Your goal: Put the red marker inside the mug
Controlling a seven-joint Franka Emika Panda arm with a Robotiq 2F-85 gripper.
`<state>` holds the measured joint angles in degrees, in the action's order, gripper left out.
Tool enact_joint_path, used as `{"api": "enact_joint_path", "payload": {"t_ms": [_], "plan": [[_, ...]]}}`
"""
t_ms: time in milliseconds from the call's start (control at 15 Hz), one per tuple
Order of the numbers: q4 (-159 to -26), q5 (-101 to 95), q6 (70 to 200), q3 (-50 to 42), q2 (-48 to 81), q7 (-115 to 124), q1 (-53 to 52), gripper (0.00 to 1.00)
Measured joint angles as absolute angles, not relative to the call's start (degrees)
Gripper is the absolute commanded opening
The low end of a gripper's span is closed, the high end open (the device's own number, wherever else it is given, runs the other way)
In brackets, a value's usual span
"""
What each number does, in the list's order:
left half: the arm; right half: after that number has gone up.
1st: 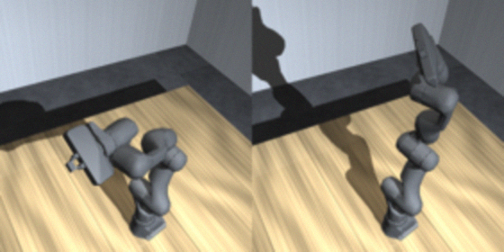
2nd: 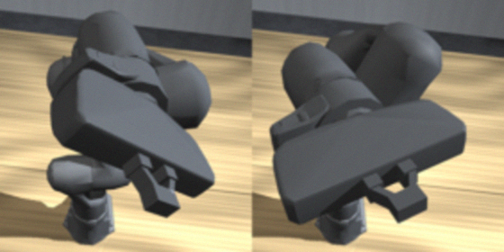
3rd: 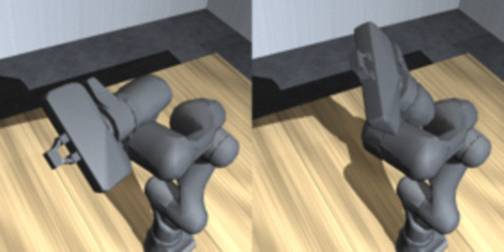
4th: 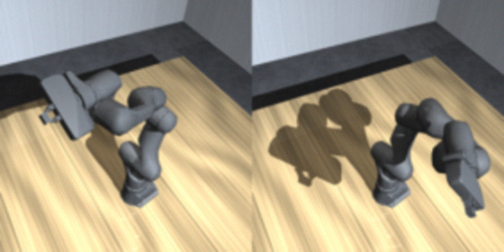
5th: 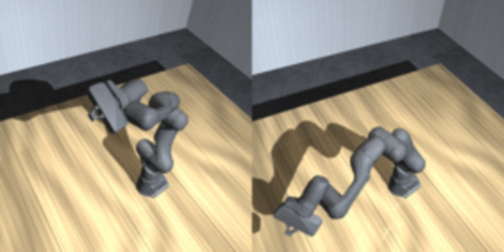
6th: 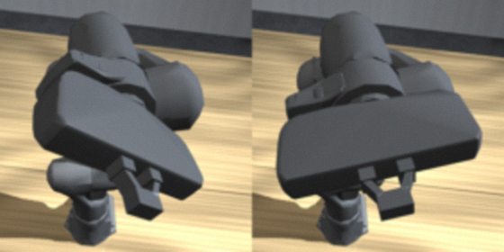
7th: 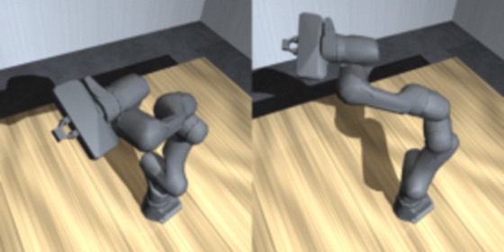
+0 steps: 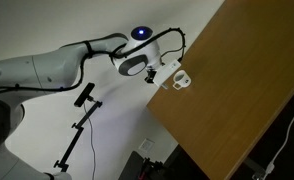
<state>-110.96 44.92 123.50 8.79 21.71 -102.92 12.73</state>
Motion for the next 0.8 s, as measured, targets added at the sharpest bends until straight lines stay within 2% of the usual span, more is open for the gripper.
{"api": "enact_joint_path", "payload": {"t_ms": [800], "plan": [[-105.82, 67.78, 122.87, 7.6, 29.05, -120.61, 10.21, 0.06]]}}
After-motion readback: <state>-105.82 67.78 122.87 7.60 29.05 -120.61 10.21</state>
